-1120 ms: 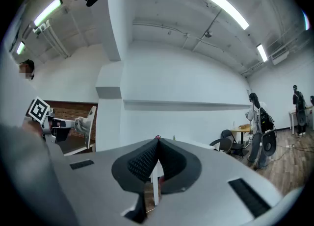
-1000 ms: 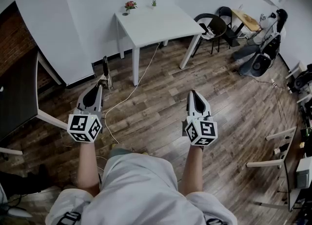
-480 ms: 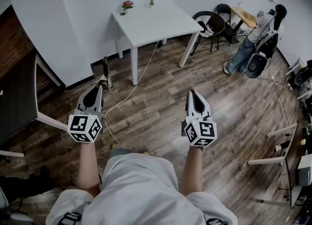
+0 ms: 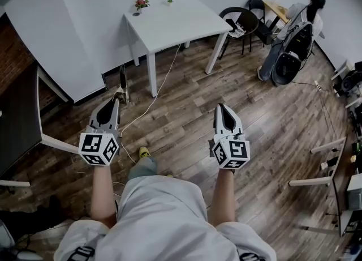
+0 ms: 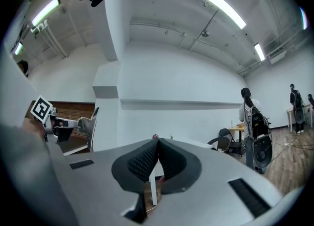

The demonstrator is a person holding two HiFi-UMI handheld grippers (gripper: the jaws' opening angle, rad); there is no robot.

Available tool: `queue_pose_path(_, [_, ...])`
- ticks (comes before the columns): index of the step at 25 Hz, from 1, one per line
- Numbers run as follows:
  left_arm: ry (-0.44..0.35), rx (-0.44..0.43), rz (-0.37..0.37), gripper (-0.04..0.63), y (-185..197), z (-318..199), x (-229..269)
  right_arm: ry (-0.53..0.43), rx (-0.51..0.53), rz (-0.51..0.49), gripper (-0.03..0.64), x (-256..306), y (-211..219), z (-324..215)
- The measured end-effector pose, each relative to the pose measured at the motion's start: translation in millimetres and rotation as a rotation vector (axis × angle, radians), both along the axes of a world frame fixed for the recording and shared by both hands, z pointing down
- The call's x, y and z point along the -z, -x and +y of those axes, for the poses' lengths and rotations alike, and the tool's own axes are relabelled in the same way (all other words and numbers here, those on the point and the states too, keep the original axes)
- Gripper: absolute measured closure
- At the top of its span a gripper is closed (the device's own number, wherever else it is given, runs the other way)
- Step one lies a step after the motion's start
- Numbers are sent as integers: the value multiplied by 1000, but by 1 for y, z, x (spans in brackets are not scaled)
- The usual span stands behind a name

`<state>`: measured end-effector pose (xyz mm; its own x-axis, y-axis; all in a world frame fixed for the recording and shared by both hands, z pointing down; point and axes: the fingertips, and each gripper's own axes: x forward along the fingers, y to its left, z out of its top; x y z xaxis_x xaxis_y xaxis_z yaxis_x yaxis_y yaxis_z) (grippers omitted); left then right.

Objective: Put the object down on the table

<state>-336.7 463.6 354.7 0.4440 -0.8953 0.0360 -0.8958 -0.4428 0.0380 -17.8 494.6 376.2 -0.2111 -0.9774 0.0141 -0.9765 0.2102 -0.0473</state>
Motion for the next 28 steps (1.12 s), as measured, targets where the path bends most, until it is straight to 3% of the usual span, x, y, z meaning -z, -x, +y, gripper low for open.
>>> queue_pose_path(14, [34,-27,-3,572,-21,-93,-17,53,20,21,607,-22,-8,-88])
queue_pose_path(21, [69,-46,-1,572,-28,-177,-36,86,10,31,607,-36,-13,-168])
queue_pose_path(28, [71,-73,10,572,-19,-272,-23,81,-21,35,607,-19,-3,-257])
